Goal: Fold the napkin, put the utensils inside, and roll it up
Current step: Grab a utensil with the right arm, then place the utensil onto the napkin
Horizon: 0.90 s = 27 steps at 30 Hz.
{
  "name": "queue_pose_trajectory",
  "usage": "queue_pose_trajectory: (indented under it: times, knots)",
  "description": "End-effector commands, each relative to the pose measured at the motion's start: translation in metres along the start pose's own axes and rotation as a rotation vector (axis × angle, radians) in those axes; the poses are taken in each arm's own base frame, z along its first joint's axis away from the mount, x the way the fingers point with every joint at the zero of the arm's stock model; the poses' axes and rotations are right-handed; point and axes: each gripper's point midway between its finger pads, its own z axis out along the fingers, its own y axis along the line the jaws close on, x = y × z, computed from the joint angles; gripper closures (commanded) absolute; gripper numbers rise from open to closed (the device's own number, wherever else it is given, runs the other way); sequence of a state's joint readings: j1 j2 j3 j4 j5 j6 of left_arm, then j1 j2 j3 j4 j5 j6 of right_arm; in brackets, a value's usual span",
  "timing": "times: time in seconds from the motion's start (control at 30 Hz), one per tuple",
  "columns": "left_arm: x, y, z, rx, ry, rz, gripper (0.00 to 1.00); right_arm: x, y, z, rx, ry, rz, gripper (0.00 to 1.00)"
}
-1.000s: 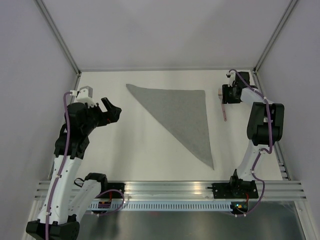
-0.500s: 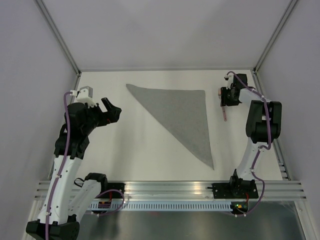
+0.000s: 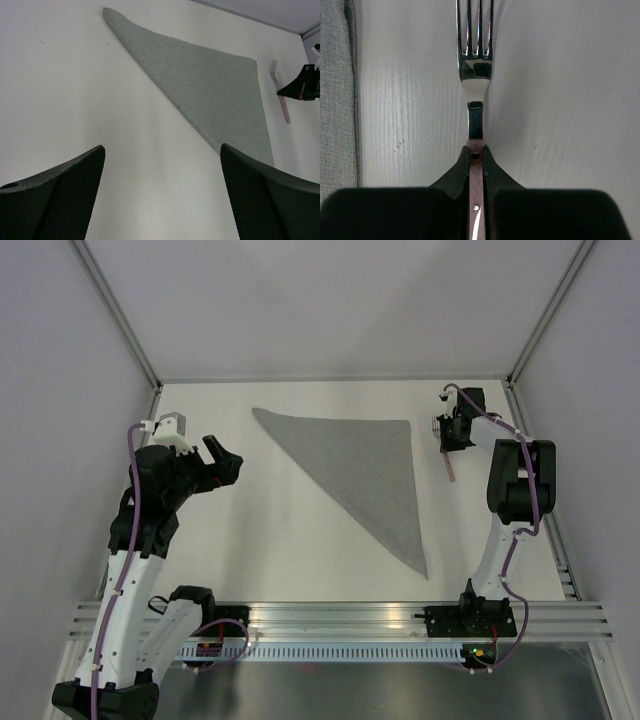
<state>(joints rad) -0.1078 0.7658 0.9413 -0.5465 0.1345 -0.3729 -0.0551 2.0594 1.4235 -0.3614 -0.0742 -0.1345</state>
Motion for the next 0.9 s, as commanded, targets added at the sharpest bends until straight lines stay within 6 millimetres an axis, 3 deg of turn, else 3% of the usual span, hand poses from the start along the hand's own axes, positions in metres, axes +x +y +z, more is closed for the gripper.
queue_pose_trajectory:
  times: [0.0, 0.03, 0.17, 0.27, 0.33, 0.43, 0.47, 0.53, 0.6, 0.67, 0.87]
  knots:
    - [-0.003, -0.002, 0.001, 0.021, -0.012, 0.041, 0.00, 0.025, -0.008, 0.007, 0.036, 0.078, -0.015, 0.96]
    - [-0.003, -0.002, 0.001, 0.020, -0.010, 0.043, 0.00, 0.023, -0.009, 0.006, 0.038, 0.075, -0.017, 1.00]
    - [-0.004, -0.003, 0.001, 0.022, -0.010, 0.043, 0.00, 0.006, -0.006, -0.014, 0.024, 0.045, -0.016, 1.00]
    - [-0.006, -0.003, 0.002, 0.020, -0.012, 0.041, 0.00, -0.023, 0.003, -0.051, -0.001, -0.032, -0.023, 1.00]
    - [-0.006, -0.003, 0.002, 0.020, -0.009, 0.038, 0.00, -0.031, 0.013, -0.066, -0.011, -0.054, -0.047, 1.00]
    - [-0.008, -0.003, 0.004, 0.014, -0.011, 0.032, 0.00, -0.035, 0.052, -0.085, -0.061, -0.061, -0.123, 1.00]
    - [-0.011, -0.005, 0.003, 0.018, -0.016, 0.027, 0.00, -0.035, 0.076, -0.090, -0.093, -0.064, -0.163, 1.00]
    - [-0.014, -0.007, 0.002, 0.024, -0.018, 0.023, 0.00, -0.030, 0.102, -0.094, -0.128, -0.052, -0.201, 1.00]
    - [-0.020, -0.010, 0.000, 0.029, -0.028, 0.015, 0.00, -0.025, 0.140, -0.097, -0.188, -0.034, -0.241, 1.00]
    - [-0.024, -0.012, -0.002, 0.030, -0.035, 0.011, 0.00, -0.016, 0.175, -0.097, -0.245, -0.007, -0.274, 0.99]
    - [-0.029, -0.015, -0.008, 0.028, -0.038, -0.001, 0.00, 0.007, 0.254, -0.089, -0.348, 0.067, -0.320, 1.00]
